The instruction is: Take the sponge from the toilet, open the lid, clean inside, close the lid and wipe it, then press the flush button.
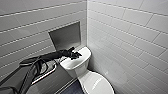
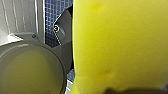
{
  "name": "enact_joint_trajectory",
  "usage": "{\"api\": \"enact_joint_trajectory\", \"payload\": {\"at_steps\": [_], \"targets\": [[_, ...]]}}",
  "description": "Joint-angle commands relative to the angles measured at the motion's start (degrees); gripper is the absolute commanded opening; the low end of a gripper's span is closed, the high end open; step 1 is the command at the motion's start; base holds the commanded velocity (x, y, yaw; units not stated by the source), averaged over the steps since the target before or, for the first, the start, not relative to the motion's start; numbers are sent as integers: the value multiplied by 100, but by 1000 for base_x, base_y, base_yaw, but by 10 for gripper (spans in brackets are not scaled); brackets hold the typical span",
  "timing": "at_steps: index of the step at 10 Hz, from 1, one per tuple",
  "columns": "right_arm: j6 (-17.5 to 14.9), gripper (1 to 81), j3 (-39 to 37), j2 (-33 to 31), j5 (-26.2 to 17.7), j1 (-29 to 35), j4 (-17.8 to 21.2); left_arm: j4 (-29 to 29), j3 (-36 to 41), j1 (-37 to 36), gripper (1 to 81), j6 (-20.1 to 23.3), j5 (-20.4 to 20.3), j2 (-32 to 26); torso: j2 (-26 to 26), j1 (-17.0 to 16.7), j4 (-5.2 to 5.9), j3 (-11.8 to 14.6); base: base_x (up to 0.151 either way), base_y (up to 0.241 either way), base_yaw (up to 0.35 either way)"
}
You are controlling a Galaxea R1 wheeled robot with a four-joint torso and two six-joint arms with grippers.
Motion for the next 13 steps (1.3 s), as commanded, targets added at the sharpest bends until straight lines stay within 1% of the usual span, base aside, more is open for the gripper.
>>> {"api": "enact_joint_trajectory", "payload": {"at_steps": [1, 2, 3, 5, 8, 10, 11, 13], "targets": [[-8, 10, 195, -108, -439, -57, -101, -96, 30, -1029, 811, 0, 73, -41, 0, 0, 0, 0, 0, 0, 0], [-8, 10, 187, -108, -439, -56, -101, -87, 13, -1021, 811, 0, 47, -41, 0, 0, 0, 0, 0, 0, 0], [-8, 10, 195, -108, -439, -56, -109, -61, -40, -1021, 10, 0, -49, -15, 0, 0, 0, 0, 0, 0, 0], [-8, 10, 187, -108, -439, -65, -101, -43, -321, -1021, 10, 0, -103, 135, 0, 0, 0, 0, 0, 0, 0], [1, 10, 213, -108, -439, -65, -101, -17, -1260, -986, 10, 18, -191, 671, 0, 0, 0, 0, 0, 0, 0], [1, 10, 213, -116, -439, -65, -101, -8, -1682, -994, 10, 79, -225, 907, 0, 0, 0, 0, 0, 0, 0], [1, 10, 213, -116, -439, -65, -101, 132, -1789, -994, 10, 71, -349, 970, 0, 0, 0, 0, 0, 0, 0], [1, 10, 213, -108, -439, -65, -101, 229, -1868, -994, 10, 71, -455, 1014, 0, 0, 0, 0, 0, 0, 0]]}}
